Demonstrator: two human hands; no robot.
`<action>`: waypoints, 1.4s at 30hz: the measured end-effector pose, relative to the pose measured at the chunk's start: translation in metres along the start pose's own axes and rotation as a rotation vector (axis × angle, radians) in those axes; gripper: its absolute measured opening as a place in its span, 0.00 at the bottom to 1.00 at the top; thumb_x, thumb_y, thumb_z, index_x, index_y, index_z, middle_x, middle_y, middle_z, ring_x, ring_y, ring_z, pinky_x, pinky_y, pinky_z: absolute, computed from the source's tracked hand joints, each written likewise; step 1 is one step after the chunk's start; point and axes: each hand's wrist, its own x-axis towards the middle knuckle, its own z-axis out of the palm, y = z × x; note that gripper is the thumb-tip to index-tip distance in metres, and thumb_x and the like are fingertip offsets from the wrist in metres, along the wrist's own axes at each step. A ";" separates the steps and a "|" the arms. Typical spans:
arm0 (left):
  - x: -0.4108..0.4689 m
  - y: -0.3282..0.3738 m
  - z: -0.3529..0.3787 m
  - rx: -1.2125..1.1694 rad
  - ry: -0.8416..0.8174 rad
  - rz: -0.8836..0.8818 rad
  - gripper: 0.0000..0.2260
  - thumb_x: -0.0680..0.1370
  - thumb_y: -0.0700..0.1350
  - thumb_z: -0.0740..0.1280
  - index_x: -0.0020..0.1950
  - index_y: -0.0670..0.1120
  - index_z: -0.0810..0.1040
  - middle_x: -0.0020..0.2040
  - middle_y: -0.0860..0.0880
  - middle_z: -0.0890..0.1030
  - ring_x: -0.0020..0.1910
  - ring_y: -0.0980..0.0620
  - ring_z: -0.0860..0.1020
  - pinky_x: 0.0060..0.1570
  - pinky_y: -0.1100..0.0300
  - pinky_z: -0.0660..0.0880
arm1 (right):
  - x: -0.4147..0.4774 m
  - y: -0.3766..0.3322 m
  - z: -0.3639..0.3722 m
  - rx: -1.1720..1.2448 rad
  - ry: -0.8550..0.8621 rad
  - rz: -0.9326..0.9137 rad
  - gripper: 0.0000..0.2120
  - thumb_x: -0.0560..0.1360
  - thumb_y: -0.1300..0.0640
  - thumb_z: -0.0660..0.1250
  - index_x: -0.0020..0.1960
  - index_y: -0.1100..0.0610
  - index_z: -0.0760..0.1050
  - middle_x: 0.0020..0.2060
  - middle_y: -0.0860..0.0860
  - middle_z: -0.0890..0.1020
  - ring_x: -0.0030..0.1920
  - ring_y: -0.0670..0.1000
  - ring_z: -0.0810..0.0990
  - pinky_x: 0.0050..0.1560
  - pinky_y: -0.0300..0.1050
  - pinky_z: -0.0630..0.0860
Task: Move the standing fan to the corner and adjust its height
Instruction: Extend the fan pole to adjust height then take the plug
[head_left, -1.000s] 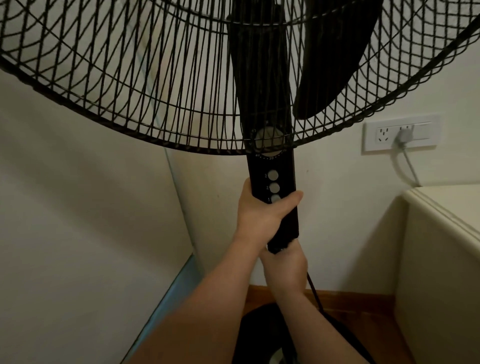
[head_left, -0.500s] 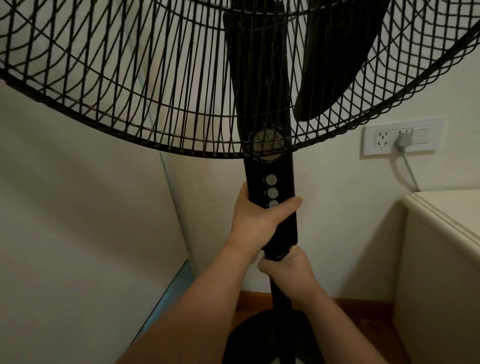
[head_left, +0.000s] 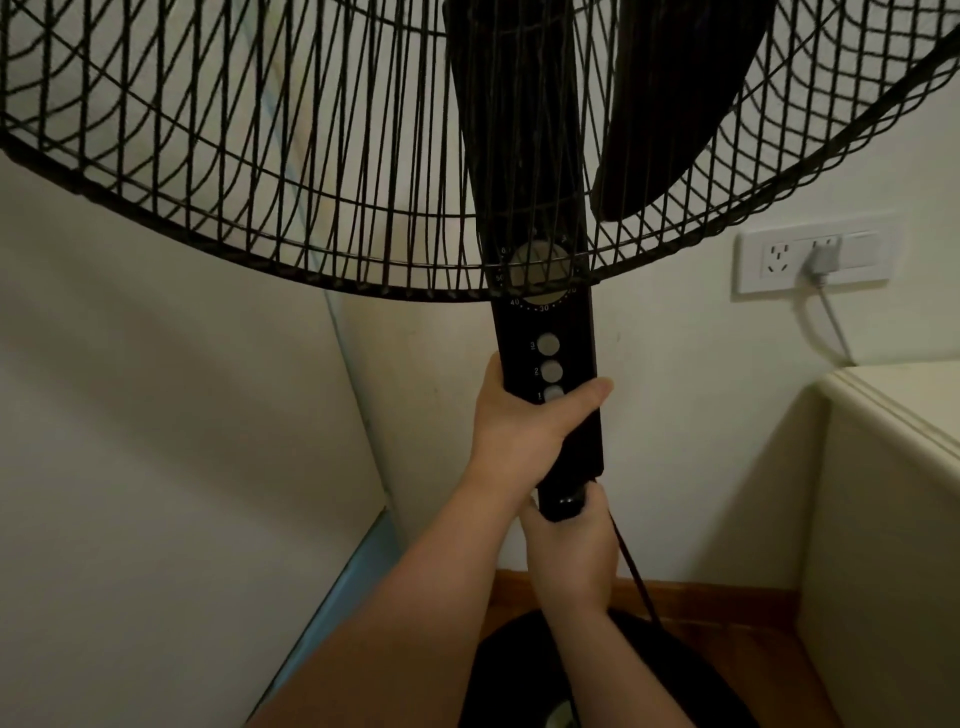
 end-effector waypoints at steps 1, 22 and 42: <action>0.000 0.000 0.000 0.000 -0.004 -0.003 0.26 0.67 0.45 0.81 0.61 0.50 0.77 0.52 0.53 0.84 0.46 0.62 0.83 0.40 0.68 0.80 | 0.004 0.004 -0.003 -0.031 -0.022 -0.006 0.14 0.69 0.56 0.75 0.43 0.42 0.72 0.37 0.41 0.81 0.38 0.42 0.80 0.33 0.39 0.74; 0.001 0.001 -0.001 0.003 0.004 -0.005 0.27 0.66 0.47 0.82 0.60 0.53 0.75 0.52 0.56 0.83 0.45 0.66 0.82 0.36 0.72 0.77 | 0.049 0.002 -0.041 -0.075 -0.697 0.085 0.10 0.64 0.66 0.73 0.42 0.55 0.77 0.36 0.52 0.81 0.38 0.50 0.81 0.45 0.50 0.78; 0.002 -0.001 0.000 0.001 0.009 0.005 0.25 0.65 0.47 0.82 0.58 0.54 0.75 0.51 0.56 0.83 0.45 0.65 0.82 0.37 0.72 0.77 | 0.045 -0.002 -0.044 -0.095 -0.648 0.060 0.11 0.65 0.65 0.72 0.45 0.58 0.76 0.39 0.54 0.79 0.41 0.53 0.79 0.46 0.55 0.77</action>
